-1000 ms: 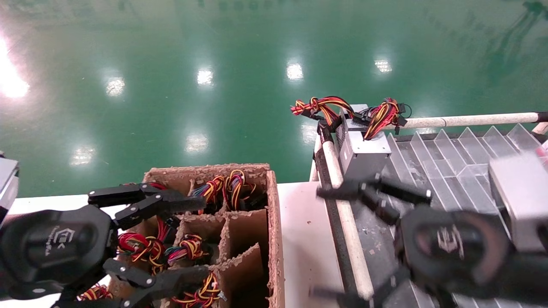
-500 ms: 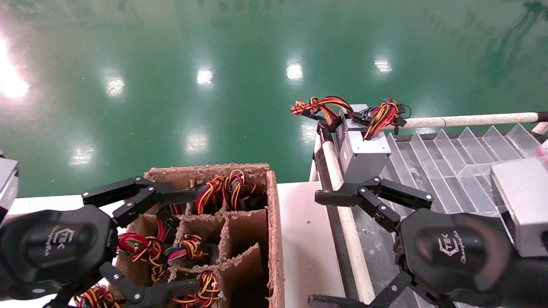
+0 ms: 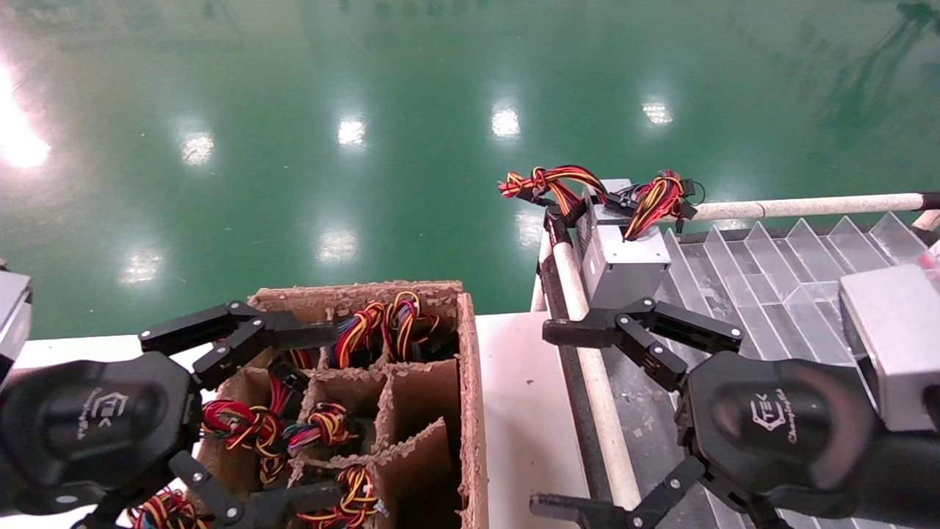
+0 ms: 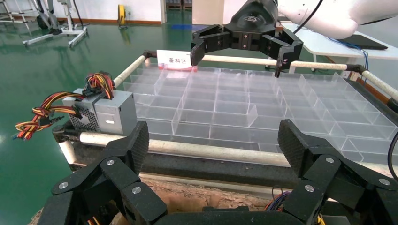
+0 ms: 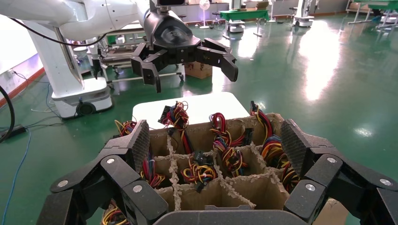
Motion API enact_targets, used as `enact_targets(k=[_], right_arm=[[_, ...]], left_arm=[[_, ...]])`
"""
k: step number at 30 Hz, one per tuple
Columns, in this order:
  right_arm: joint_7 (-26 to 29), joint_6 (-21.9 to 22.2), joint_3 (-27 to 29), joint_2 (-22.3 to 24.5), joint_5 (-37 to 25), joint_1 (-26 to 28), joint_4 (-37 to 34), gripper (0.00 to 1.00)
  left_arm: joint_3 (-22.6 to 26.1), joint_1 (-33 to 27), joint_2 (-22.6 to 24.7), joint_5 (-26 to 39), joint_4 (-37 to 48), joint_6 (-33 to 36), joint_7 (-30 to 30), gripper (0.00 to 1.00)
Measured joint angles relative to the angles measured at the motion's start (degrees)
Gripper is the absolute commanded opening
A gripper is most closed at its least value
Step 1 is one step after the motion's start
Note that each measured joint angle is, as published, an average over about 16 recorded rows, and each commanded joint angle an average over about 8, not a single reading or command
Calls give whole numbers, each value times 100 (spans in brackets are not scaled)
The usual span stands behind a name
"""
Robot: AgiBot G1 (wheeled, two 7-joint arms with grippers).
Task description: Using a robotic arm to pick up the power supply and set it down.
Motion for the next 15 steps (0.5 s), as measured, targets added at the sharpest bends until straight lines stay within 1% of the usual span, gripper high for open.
enact_targets(k=[15], right_arm=[[-7,6,-7,-7,-9,16,-27,100]], left_arm=[[0,0,0,0,0,0,0,100]])
